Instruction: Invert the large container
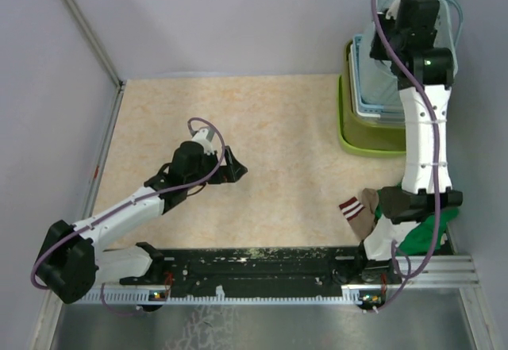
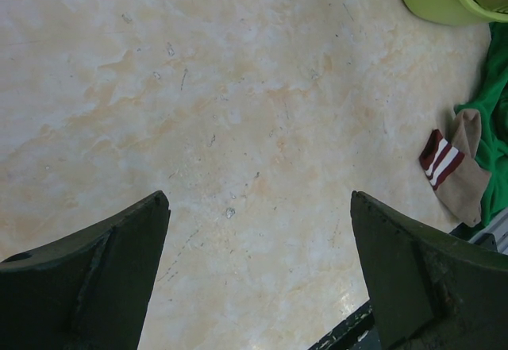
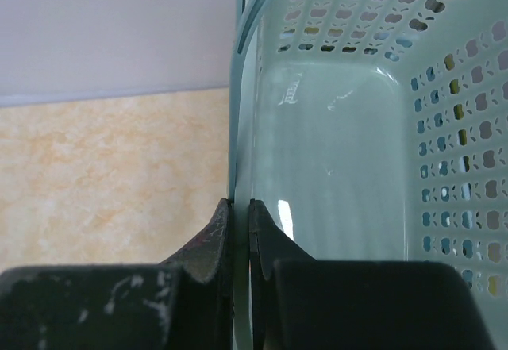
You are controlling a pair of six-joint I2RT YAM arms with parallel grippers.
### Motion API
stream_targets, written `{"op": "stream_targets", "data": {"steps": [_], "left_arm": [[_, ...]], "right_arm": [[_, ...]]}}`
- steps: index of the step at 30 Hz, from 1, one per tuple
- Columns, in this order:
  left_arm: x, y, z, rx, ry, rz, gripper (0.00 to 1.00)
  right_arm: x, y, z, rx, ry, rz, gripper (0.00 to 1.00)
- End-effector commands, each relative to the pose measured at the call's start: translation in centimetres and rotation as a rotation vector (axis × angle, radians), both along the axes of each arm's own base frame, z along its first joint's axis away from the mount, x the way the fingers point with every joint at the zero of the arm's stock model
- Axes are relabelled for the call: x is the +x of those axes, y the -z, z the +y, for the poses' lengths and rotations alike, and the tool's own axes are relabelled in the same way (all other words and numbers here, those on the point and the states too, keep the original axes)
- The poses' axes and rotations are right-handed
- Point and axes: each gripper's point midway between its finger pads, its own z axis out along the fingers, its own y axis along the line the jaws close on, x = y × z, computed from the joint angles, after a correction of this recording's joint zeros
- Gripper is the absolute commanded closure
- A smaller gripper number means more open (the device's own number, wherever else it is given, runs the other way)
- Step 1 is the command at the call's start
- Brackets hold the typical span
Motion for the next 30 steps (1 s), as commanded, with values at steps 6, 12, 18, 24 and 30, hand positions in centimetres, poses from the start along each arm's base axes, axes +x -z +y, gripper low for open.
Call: {"op": "stream_targets", "data": {"steps": [6,12,18,24,30], "left_arm": [[0.8,-2.3,-0.8,-0.027,0.017,-0.058,0.0],[2.8,-6.5,2.9,-0.035,-0.161,-0.103,0.0],[3.0,-14.4,8.7,-0.128,-0.425,-0.217,0.0],[0.5,-21.8,14.9,-0.229,-0.706,-0.297,0.02],[-2.3,-23.5,19.6,-0.33,-0.885,-0.383,0.04]], "right_arm": [[-12.6,-18.0,2.6,0.148,-0.178,-0.536,1.0],[-16.3,-17.9,9.2,0.347,-0.543,-0.534,1.0],[-16.5,-11.8,18.2,0.489,-0.795,-0.361,1.0],[-16.8,-1.6,27.2,0.458,-0.903,-0.141,1.0],[-16.2,7.7,31.5,0.299,-0.839,-0.069,1.0]]}}
